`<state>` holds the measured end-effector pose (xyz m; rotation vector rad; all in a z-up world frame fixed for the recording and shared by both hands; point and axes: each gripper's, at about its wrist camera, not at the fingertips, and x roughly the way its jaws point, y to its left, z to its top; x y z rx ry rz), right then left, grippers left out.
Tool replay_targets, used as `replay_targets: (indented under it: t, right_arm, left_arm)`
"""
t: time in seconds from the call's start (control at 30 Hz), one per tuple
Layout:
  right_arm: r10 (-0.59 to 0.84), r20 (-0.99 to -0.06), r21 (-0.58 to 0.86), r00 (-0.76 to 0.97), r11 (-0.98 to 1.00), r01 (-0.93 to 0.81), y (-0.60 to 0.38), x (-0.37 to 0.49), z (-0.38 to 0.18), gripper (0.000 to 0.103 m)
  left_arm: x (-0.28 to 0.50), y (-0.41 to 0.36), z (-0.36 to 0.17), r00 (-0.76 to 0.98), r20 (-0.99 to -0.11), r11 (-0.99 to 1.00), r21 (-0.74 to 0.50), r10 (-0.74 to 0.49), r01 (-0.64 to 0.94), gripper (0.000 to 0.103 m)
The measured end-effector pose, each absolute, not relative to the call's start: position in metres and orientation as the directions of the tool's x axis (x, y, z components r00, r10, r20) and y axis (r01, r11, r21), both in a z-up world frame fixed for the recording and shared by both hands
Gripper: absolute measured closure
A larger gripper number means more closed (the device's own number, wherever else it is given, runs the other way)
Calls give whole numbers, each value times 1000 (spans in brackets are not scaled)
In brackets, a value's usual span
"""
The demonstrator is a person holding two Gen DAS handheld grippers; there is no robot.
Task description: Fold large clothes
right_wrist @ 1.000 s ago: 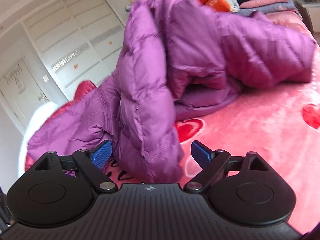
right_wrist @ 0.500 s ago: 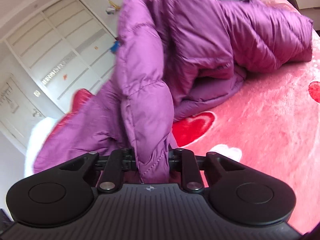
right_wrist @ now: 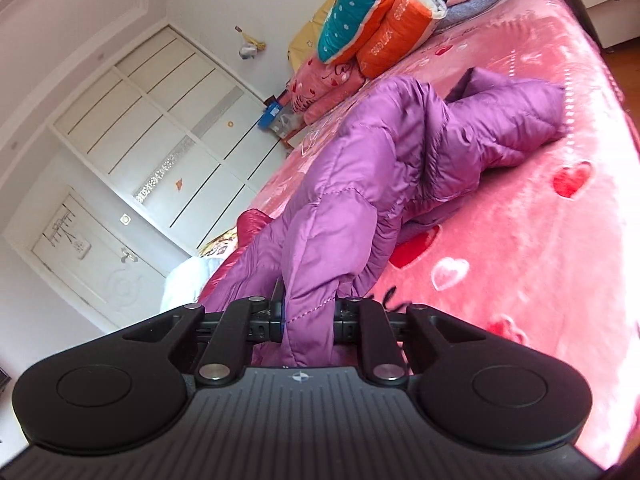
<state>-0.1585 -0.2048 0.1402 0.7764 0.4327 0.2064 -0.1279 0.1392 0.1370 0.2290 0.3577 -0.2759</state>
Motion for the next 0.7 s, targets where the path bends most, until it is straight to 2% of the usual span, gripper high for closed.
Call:
replay_targets:
  t: [0.1, 0.4, 0.6, 0.7]
  right_arm:
    - [335, -311, 715, 889, 699, -13, -210, -188, 143, 84]
    - [340, -348, 795, 874, 600, 83, -221, -263, 122, 84]
    - [325, -427, 821, 844, 530, 212, -225, -289, 93, 84]
    - [287, -485, 800, 826, 528, 286, -231, -295, 85, 84]
  left_arm:
    - [-152, 140, 143, 896, -387, 918, 230, -220, 325, 87]
    - [-205, 151, 147, 850, -474, 873, 286, -229, 395, 87]
    - [-231, 154, 145, 814, -527, 836, 310, -246, 453, 87]
    - [-229, 155, 137, 779, -582, 832, 296, -232, 469, 86]
